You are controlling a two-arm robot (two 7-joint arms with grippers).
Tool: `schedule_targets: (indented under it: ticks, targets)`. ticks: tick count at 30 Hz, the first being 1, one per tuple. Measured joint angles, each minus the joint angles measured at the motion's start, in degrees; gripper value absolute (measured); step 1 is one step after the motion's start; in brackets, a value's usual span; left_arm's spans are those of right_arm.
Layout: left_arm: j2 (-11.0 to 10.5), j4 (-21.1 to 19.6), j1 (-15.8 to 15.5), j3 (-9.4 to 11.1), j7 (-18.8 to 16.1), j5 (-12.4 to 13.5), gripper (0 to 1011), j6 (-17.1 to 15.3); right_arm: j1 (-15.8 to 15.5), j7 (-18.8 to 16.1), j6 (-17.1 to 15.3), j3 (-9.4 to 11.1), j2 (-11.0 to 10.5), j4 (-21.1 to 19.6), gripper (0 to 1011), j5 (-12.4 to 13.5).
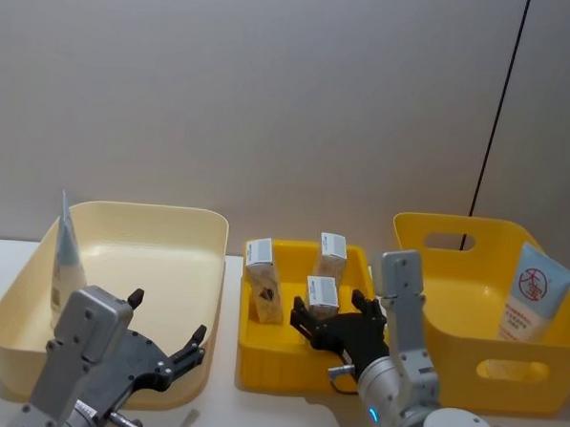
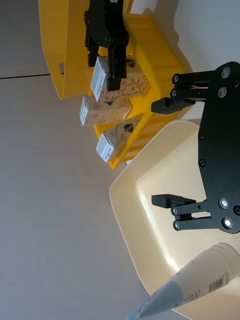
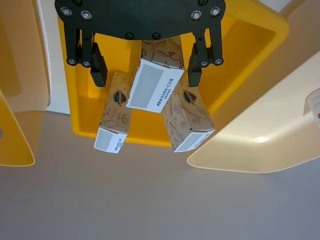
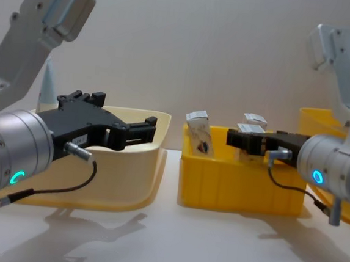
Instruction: Bimanual collaborative sorting of washing and personal care products
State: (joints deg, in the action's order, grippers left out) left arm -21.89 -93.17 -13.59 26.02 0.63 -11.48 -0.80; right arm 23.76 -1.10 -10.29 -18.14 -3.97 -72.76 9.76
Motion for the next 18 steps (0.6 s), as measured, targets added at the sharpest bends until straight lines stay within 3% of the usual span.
schedule_targets:
  ticks: [7, 18]
  targets:
    - [0.00, 0.00, 0.00, 0.00, 0.00, 0.00, 1000, 0.00, 0.64, 0.00, -0.52, -0.05, 0.85, 1.27, 1003, -0.24]
    - [0.00, 0.00, 0.00, 0.00, 0.00, 0.00, 1000, 0.00, 1.09, -0.01, -0.87, -0.08, 1.44, 2.17, 732, -0.38]
